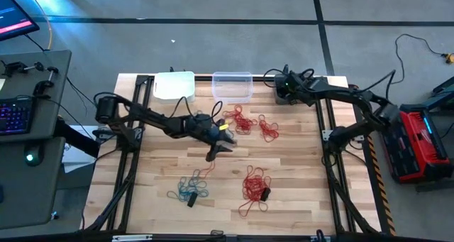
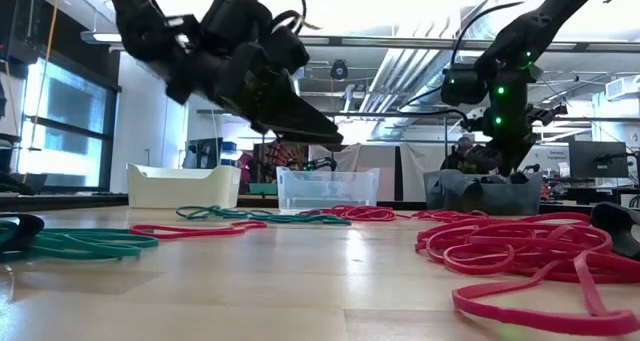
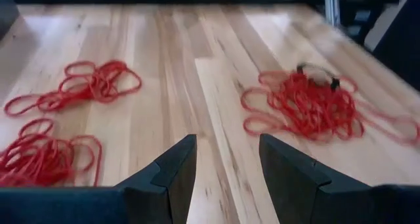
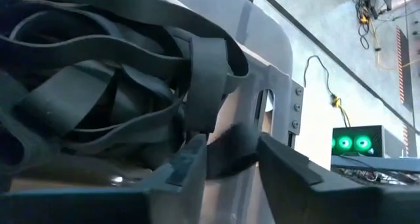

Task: Sort rubber bands into baskets
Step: Put the black rubber band into the black bin

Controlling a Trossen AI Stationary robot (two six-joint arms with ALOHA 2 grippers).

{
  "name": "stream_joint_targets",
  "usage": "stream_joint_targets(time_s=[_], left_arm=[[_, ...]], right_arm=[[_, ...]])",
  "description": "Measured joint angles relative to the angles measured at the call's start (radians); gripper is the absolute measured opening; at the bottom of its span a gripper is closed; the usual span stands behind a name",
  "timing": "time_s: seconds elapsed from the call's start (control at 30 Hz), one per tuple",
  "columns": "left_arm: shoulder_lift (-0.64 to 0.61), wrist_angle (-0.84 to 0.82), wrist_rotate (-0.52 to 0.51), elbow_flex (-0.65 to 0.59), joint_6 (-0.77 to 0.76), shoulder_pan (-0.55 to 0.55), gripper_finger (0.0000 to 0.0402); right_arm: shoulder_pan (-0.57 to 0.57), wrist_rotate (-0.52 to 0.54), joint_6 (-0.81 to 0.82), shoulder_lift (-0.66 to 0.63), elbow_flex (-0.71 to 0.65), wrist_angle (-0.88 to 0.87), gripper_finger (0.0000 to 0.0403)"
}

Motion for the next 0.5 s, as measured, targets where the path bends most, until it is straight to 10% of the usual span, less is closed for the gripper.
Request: stream_joint_targets(time_s=[0.23, 0.5], left_arm=[[-0.166, -0.235, -0.112, 0.0, 0.111, -0.077, 0.0158], [-0.299, -0.543, -0.155, 0.0, 0.116, -0.219, 0.0158]], right_arm=[[0.012, -0.02, -0.041, -0.042, 0.0, 0.006, 0.0159], [0.142, -0.153, -0.035, -0.139, 0.0, 0.008, 0.0094]])
